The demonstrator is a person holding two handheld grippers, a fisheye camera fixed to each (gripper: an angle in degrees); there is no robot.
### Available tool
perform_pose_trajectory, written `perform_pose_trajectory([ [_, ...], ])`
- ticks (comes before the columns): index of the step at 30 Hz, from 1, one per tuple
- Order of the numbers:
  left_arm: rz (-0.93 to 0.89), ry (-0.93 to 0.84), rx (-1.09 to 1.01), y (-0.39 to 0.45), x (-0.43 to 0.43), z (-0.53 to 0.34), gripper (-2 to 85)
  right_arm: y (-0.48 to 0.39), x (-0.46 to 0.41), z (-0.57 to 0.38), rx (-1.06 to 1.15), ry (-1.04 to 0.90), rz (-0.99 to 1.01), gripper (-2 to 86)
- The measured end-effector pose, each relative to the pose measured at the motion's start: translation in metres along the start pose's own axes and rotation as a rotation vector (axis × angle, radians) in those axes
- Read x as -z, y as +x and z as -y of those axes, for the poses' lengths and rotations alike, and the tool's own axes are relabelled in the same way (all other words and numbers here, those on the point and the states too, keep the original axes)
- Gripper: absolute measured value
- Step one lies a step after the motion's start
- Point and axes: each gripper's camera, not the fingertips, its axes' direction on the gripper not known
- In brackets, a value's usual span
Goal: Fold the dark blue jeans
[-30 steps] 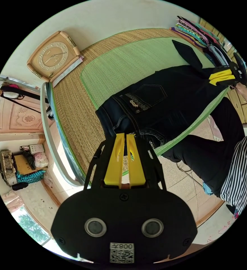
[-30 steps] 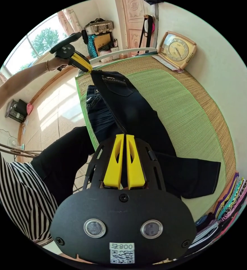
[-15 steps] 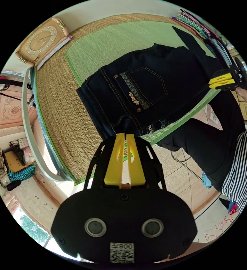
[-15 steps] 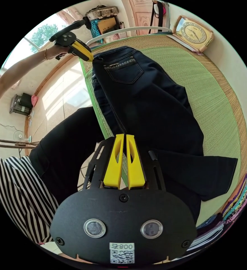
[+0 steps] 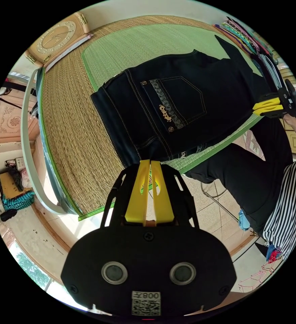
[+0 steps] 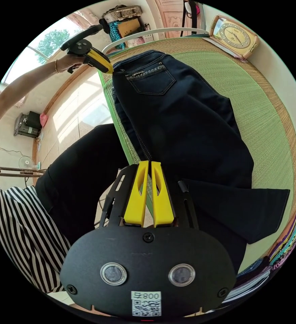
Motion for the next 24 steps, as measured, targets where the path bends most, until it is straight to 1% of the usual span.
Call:
perform_pose_trajectory([
  [4, 0.0, 0.004, 0.008, -0.009, -0.018, -0.005, 0.3, 0.0, -0.004, -0.007, 0.011, 0.007, -0.017, 1.1],
  [9, -0.015, 0.047, 0.04, -0.027, -0.039, -0.015, 0.4, 0.007, 0.01, -0.018, 0.008, 0.068, -0.006, 1.2],
  [16, -0.044, 0.071, 0.106, -0.048, -0.078, -0.024, 0.5, 0.013, -0.017, -0.022, -0.006, -0.005, -0.01, 1.6],
  [19, -0.018, 0.065, 0.12, -0.056, -0.093, -0.03, 0.4, 0.014, -0.014, -0.028, 0.009, 0.002, -0.035, 1.8],
  [21, 0.031, 0.06, 0.158, -0.062, -0.105, -0.039, 0.2, 0.021, -0.012, -0.032, -0.01, 0.015, -0.011, 1.9],
  [22, 0.013, 0.073, 0.165, -0.064, -0.108, -0.042, 0.2, 0.023, -0.011, -0.033, -0.019, 0.02, 0.001, 2.0],
  [24, -0.113, 0.185, 0.22, -0.071, -0.113, -0.053, 0.1, 0.033, -0.008, -0.039, -0.046, 0.043, 0.042, 2.1],
])
